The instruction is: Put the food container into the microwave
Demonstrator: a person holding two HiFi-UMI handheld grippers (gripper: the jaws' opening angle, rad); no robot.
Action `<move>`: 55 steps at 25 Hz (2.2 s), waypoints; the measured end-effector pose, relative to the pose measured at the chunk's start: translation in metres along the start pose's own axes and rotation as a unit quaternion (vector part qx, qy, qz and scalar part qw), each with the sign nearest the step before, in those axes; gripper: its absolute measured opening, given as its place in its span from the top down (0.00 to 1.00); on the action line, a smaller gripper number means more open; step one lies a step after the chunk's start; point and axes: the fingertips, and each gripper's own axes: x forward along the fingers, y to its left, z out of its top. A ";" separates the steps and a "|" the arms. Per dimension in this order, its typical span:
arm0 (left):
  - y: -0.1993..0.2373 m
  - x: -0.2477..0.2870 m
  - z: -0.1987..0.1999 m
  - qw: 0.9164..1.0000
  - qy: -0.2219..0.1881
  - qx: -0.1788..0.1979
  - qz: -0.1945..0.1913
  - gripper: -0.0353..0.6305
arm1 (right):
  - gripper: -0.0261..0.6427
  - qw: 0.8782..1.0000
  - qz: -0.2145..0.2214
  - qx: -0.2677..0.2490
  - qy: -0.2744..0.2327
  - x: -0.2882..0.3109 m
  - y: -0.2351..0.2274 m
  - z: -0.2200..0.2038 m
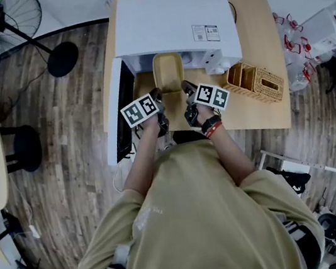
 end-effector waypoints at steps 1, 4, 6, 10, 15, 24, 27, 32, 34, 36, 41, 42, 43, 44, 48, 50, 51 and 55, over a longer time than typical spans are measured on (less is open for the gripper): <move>0.000 0.002 0.003 1.000 -0.001 0.000 0.000 0.90 | 0.90 1.000 -0.001 0.001 0.000 0.002 0.000 0.002; -0.001 0.008 0.010 1.000 -0.001 -0.001 0.000 0.90 | 0.90 1.000 -0.001 0.004 -0.002 0.008 -0.001 0.010; -0.002 0.013 0.015 1.000 -0.003 0.000 0.001 0.90 | 0.90 1.000 -0.001 0.005 -0.003 0.011 -0.001 0.015; -0.002 0.022 0.023 1.000 -0.008 -0.002 0.004 0.90 | 0.90 1.000 0.001 -0.002 -0.007 0.019 0.000 0.024; -0.001 0.032 0.033 1.000 -0.015 -0.011 0.007 0.90 | 0.90 1.000 0.002 -0.012 -0.009 0.026 0.001 0.033; -0.003 0.050 0.050 1.000 -0.026 -0.012 0.006 0.90 | 0.90 1.000 -0.001 -0.019 -0.016 0.043 -0.001 0.053; -0.005 0.055 0.058 0.999 -0.031 -0.011 0.003 0.90 | 0.90 0.999 -0.001 -0.021 -0.024 0.050 0.000 0.062; -0.004 0.064 0.070 0.999 -0.036 -0.014 0.002 0.90 | 0.90 0.999 -0.003 -0.024 -0.032 0.062 0.002 0.074; -0.004 0.067 0.075 0.999 -0.038 -0.015 0.000 0.90 | 0.90 0.999 -0.003 -0.026 -0.038 0.066 0.003 0.079; -0.004 0.070 0.079 0.999 -0.041 -0.017 -0.003 0.90 | 0.90 0.998 -0.003 -0.029 -0.049 0.069 0.004 0.084; -0.004 0.076 0.086 0.999 -0.050 -0.017 -0.012 0.90 | 0.90 0.998 -0.005 -0.031 -0.063 0.076 0.003 0.091; -0.005 0.077 0.087 0.999 -0.050 -0.016 -0.012 0.90 | 0.90 0.998 -0.006 -0.031 -0.063 0.077 0.002 0.091; -0.005 0.079 0.088 0.999 -0.050 -0.015 -0.012 0.90 | 0.90 0.998 -0.007 -0.031 -0.062 0.078 0.002 0.092; -0.006 0.080 0.088 0.999 -0.050 -0.014 -0.013 0.90 | 0.90 0.998 -0.008 -0.031 -0.062 0.079 0.001 0.093; -0.006 0.086 0.089 0.999 -0.050 -0.011 -0.013 0.90 | 0.90 0.998 -0.012 -0.032 -0.061 0.082 -0.004 0.096; -0.005 0.088 0.089 0.999 -0.051 -0.006 -0.011 0.90 | 0.90 0.998 -0.013 -0.033 -0.059 0.084 -0.005 0.096; -0.005 0.089 0.090 0.999 -0.052 -0.004 -0.010 0.90 | 0.90 0.998 -0.014 -0.034 -0.058 0.085 -0.005 0.096; -0.005 0.092 0.091 0.999 -0.053 0.004 -0.007 0.90 | 0.90 0.997 -0.018 -0.044 -0.057 0.087 -0.004 0.095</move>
